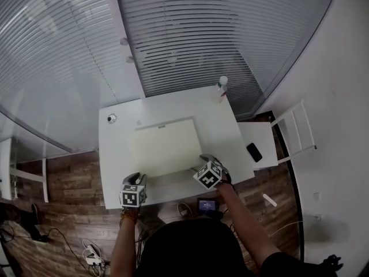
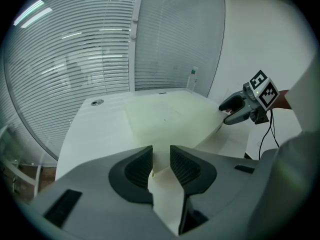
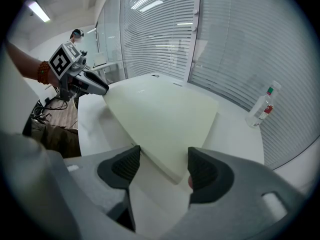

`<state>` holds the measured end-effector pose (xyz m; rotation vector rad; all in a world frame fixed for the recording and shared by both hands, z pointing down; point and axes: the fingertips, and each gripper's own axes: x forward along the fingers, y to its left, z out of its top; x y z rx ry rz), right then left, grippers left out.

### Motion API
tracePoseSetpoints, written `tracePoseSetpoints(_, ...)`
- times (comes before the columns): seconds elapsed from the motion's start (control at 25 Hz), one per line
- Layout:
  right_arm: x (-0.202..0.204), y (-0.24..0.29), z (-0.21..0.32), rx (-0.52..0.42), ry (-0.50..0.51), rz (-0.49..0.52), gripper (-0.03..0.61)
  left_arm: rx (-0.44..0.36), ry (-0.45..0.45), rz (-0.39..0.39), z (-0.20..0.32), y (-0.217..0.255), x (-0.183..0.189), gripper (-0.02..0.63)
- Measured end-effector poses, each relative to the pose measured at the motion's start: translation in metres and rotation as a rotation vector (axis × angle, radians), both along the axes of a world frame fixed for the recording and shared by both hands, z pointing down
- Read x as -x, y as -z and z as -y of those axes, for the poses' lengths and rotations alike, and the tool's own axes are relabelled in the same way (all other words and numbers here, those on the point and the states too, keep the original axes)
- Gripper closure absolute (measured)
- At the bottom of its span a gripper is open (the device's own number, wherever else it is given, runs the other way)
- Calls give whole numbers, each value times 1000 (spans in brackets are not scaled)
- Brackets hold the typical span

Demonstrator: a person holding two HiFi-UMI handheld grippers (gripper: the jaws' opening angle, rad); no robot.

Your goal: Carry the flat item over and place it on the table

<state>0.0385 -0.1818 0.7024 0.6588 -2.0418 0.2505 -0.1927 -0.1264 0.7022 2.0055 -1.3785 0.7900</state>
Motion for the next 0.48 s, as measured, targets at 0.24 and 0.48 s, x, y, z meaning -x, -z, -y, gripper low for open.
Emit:
tracePoseSetpoints(0.24, -1, 2, 0, -23, -6, 17, 284, -7, 23, -1, -2, 5, -5, 494)
tracePoseSetpoints(0.48, -5, 20, -9, -66, -75, 196, 284, -128, -15, 30, -9, 33, -21, 494)
